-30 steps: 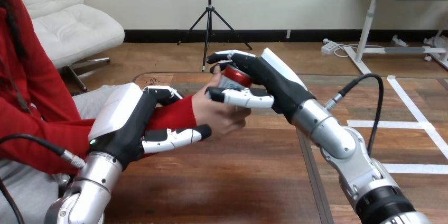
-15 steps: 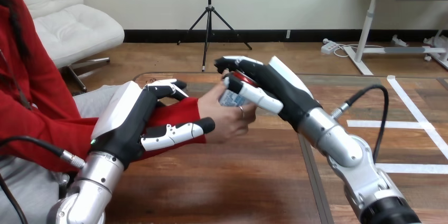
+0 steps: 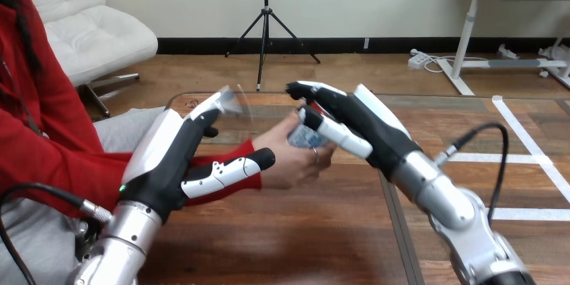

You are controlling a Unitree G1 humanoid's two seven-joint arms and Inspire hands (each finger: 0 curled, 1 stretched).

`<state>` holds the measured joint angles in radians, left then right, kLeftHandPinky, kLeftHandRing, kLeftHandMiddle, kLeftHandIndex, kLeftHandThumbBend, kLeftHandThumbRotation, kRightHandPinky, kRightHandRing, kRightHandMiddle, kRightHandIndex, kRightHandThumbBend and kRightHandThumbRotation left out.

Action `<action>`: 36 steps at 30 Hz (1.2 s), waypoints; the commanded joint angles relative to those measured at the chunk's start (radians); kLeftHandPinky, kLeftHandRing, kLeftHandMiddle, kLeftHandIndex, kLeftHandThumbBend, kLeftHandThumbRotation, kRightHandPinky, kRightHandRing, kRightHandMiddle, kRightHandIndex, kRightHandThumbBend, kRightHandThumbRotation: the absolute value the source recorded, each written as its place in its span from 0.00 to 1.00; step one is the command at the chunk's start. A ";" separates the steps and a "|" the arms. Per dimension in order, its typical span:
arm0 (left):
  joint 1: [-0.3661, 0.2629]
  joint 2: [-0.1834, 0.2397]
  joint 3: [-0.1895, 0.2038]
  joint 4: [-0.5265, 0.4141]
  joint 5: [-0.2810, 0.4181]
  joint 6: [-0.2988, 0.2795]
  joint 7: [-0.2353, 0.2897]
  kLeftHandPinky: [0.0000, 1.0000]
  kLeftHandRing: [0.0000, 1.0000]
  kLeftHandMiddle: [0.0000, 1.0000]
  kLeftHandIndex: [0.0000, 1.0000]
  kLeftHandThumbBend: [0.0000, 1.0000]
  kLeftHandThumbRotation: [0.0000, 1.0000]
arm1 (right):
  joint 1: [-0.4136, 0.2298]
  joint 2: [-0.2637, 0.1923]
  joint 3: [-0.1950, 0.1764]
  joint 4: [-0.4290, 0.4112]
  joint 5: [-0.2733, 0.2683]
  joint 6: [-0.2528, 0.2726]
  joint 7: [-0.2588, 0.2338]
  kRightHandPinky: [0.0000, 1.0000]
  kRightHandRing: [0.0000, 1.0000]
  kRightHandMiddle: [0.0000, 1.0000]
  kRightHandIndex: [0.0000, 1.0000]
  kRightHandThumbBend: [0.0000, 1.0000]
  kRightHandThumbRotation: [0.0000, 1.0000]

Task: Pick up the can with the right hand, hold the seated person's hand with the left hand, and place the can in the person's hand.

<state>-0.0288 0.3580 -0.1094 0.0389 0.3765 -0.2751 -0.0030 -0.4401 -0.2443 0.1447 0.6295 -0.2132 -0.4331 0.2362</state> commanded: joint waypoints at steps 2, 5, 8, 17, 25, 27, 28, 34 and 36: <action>-0.014 -0.032 -0.002 -0.014 0.033 -0.045 0.065 0.85 1.00 1.00 0.99 1.00 0.98 | 0.024 -0.011 -0.032 -0.097 0.026 -0.008 -0.022 0.90 0.94 0.92 0.91 0.91 1.00; -0.001 -0.054 0.002 -0.004 0.015 -0.055 0.079 0.85 1.00 1.00 1.00 1.00 0.99 | 0.046 -0.012 -0.040 -0.114 0.040 -0.018 -0.022 0.91 0.94 0.93 0.92 0.91 1.00; 0.013 -0.076 0.008 0.001 -0.011 -0.058 0.085 0.85 1.00 1.00 1.00 1.00 1.00 | 0.064 -0.013 -0.047 -0.117 0.050 -0.057 -0.031 0.91 0.94 0.92 0.92 0.89 1.00; 0.032 -0.128 0.035 0.066 -0.138 -0.163 0.088 0.87 0.96 0.96 0.97 0.87 1.00 | 0.120 -0.016 -0.071 -0.144 0.101 -0.112 -0.014 0.88 0.93 0.92 0.92 0.88 1.00; 0.040 -0.161 0.060 0.119 -0.196 -0.252 0.107 0.82 0.89 0.90 0.88 0.71 1.00 | 0.194 -0.006 -0.089 -0.205 0.199 -0.126 0.035 0.88 0.94 0.93 0.93 0.87 1.00; 0.040 -0.161 0.063 0.129 -0.202 -0.265 0.106 0.81 0.88 0.88 0.87 0.70 1.00 | 0.215 -0.003 -0.092 -0.227 0.214 -0.119 0.040 0.89 0.94 0.94 0.93 0.87 1.00; 0.041 -0.162 0.065 0.132 -0.206 -0.269 0.104 0.80 0.87 0.88 0.86 0.69 1.00 | 0.224 -0.002 -0.093 -0.237 0.219 -0.115 0.041 0.89 0.94 0.94 0.93 0.89 1.00; 0.039 -0.159 0.077 0.147 -0.217 -0.292 0.088 0.80 0.87 0.86 0.84 0.68 1.00 | 0.276 0.004 -0.101 -0.283 0.244 -0.118 0.048 0.88 0.94 0.94 0.92 0.93 1.00; 0.038 -0.156 0.080 0.147 -0.217 -0.297 0.082 0.80 0.87 0.86 0.84 0.67 1.00 | 0.293 0.007 -0.104 -0.295 0.247 -0.124 0.046 0.88 0.93 0.94 0.92 0.94 1.00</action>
<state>0.0453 0.1923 -0.0561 0.1779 0.1701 -0.5346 0.0846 -0.1576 -0.2434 0.0641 0.4107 0.0059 -0.5268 0.2817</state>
